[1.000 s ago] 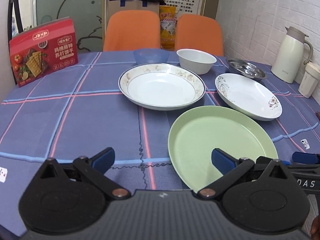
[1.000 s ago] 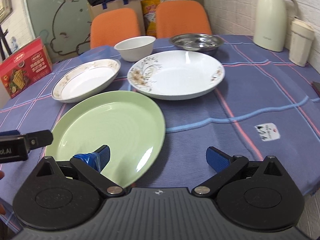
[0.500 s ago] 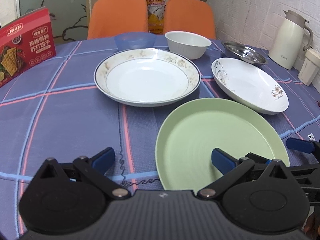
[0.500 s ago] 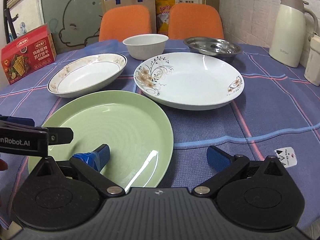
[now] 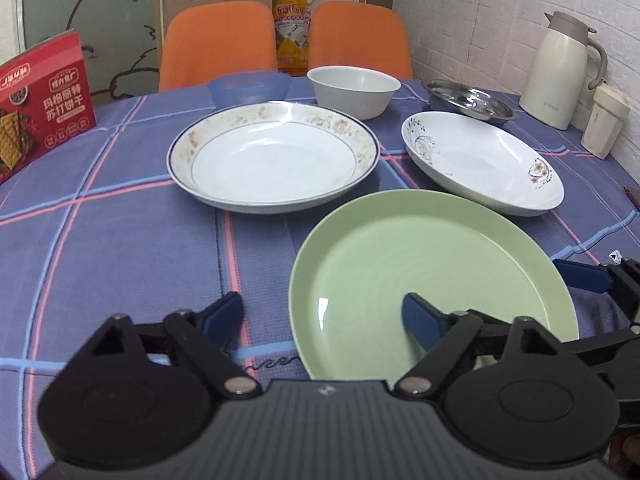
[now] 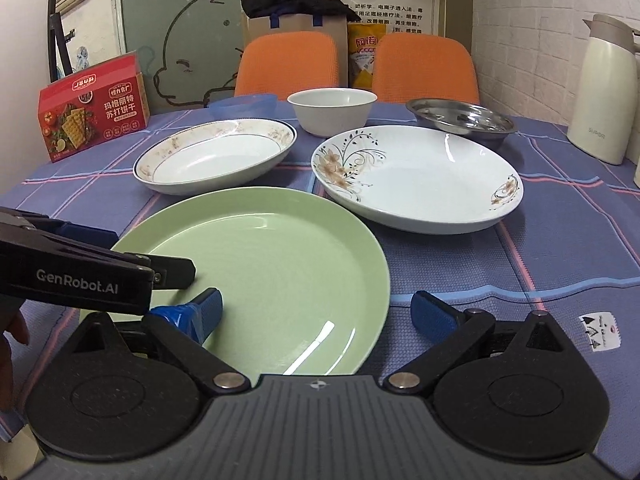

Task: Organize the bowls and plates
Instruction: 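Move the left gripper to the light green plate and grasp its rim, then carry the green plate with the left gripper toward the gold-rimmed plate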

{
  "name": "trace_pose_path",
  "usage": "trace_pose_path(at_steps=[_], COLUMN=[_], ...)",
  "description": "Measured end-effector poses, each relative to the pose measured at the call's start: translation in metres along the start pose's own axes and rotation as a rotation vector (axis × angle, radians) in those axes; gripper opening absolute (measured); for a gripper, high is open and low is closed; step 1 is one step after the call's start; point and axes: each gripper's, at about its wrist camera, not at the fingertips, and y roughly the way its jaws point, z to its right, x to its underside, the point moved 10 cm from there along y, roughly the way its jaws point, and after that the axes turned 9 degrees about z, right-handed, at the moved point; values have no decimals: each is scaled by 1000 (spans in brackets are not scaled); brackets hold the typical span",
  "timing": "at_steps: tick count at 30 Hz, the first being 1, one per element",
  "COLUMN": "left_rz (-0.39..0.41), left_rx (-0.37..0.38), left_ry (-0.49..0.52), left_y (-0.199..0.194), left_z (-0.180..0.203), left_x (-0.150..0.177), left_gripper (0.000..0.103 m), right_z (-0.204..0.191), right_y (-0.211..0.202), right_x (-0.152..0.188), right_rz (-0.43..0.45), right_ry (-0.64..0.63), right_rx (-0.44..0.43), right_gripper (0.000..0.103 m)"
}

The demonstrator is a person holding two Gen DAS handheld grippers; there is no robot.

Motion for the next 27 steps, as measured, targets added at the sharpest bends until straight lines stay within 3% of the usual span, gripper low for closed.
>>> trace_pose_path(at_steps=[1,2,4,11,21,27], left_rz=[1,-6,-3,6,1,-7], left_rx=[47,33,-1,-42,-210,-203], left_ry=[-17,-12,-17,-78,-144,-164], left_y=[-3,-4,-4,-33,-62,-50], left_z=[6,9,7,-23,-105,-121], left_x=[-1,-1,-1,-1,14,13], left_gripper=[47,46,46,46,46,46], right_z=[-8,-16,-22,-55,-132,-140], right_y=[0,0,-2,-15,8,21], right_x=[0,0,-1,-12,-11,-14], right_rz=[-2,-10,-5,35,-5,-26], right_ry=[-3,-12,-10,1,-13,-15], right_rx=[-29,-23,0,-59,-221,-225], right_gripper=[88,89,89,89,90,90])
